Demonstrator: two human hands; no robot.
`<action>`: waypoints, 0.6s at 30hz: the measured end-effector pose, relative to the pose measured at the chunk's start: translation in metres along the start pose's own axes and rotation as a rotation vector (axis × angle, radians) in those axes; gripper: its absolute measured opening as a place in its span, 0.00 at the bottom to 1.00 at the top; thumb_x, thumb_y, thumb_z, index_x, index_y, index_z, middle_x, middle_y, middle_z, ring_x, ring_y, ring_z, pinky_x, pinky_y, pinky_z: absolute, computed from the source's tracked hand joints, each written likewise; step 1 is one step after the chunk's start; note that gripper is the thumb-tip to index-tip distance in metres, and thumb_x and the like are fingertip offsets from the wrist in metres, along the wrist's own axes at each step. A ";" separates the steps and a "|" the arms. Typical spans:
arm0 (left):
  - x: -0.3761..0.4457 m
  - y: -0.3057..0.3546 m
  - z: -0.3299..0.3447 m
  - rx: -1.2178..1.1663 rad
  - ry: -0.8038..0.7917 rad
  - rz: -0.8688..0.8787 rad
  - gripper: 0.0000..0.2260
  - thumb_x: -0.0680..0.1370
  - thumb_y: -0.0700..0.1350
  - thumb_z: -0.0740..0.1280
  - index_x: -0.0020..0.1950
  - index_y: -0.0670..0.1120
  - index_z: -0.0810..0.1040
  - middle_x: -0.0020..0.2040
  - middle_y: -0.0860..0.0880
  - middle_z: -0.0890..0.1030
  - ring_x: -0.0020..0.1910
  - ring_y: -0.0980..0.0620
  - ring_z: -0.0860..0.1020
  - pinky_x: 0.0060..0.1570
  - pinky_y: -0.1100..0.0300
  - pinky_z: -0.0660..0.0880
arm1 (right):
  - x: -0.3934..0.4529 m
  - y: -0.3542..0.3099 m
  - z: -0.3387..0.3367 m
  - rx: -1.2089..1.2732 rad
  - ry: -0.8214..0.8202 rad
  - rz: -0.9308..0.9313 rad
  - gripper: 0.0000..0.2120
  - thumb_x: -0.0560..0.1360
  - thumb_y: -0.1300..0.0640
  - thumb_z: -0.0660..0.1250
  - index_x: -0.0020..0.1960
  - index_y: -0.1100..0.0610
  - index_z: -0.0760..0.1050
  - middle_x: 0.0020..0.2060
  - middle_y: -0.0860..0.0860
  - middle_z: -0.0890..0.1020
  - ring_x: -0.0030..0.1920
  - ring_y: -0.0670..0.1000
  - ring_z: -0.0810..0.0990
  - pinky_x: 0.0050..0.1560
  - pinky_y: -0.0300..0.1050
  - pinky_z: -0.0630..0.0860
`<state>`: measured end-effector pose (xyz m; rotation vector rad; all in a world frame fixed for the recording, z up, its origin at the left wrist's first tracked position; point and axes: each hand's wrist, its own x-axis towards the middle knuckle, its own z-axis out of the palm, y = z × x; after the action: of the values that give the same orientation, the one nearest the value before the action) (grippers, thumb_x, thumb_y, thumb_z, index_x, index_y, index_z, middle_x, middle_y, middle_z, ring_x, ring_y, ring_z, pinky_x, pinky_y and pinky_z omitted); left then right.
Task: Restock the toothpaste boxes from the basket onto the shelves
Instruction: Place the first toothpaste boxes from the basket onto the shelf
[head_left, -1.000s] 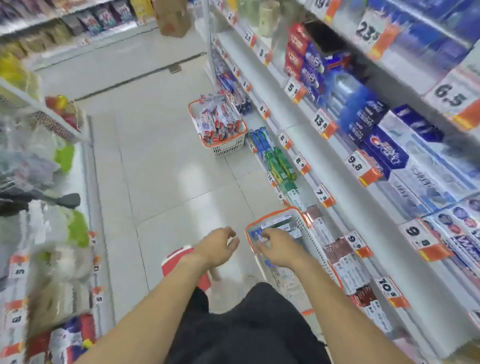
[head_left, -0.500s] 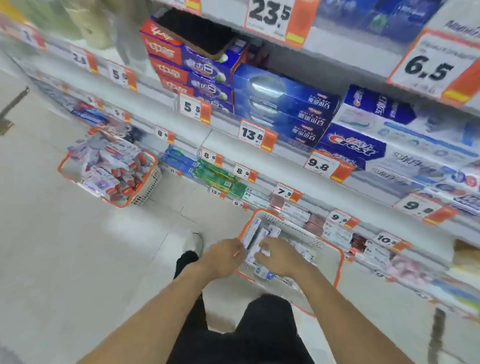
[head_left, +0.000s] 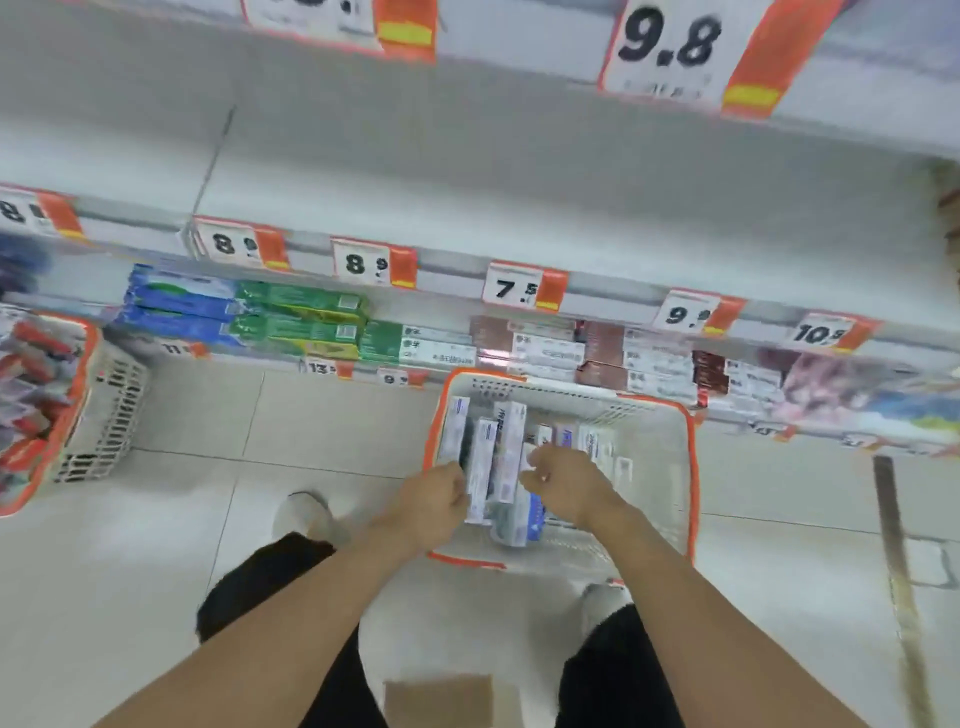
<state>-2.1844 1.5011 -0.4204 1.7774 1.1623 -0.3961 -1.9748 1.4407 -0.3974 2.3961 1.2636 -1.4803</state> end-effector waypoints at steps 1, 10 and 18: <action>0.017 -0.007 0.021 0.029 0.012 0.009 0.05 0.78 0.44 0.64 0.52 0.46 0.77 0.50 0.45 0.82 0.50 0.43 0.80 0.48 0.55 0.75 | 0.017 0.015 0.015 -0.009 0.036 -0.008 0.15 0.80 0.51 0.65 0.64 0.57 0.76 0.55 0.54 0.82 0.56 0.55 0.80 0.55 0.43 0.74; 0.140 -0.026 0.122 0.247 0.128 -0.031 0.22 0.79 0.42 0.64 0.71 0.40 0.63 0.66 0.39 0.70 0.62 0.40 0.75 0.52 0.51 0.73 | 0.130 0.087 0.112 0.001 0.181 -0.040 0.23 0.76 0.50 0.68 0.69 0.56 0.71 0.59 0.55 0.81 0.59 0.57 0.80 0.58 0.50 0.78; 0.122 -0.051 0.160 0.158 0.162 -0.059 0.32 0.76 0.44 0.72 0.73 0.40 0.59 0.65 0.38 0.72 0.63 0.41 0.75 0.60 0.51 0.74 | 0.108 0.110 0.146 -0.046 0.109 -0.034 0.32 0.75 0.53 0.72 0.74 0.58 0.63 0.61 0.57 0.77 0.60 0.58 0.78 0.54 0.47 0.75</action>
<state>-2.1332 1.4380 -0.6110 1.9445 1.3303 -0.3931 -1.9853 1.3695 -0.5971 2.4684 1.3519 -1.3295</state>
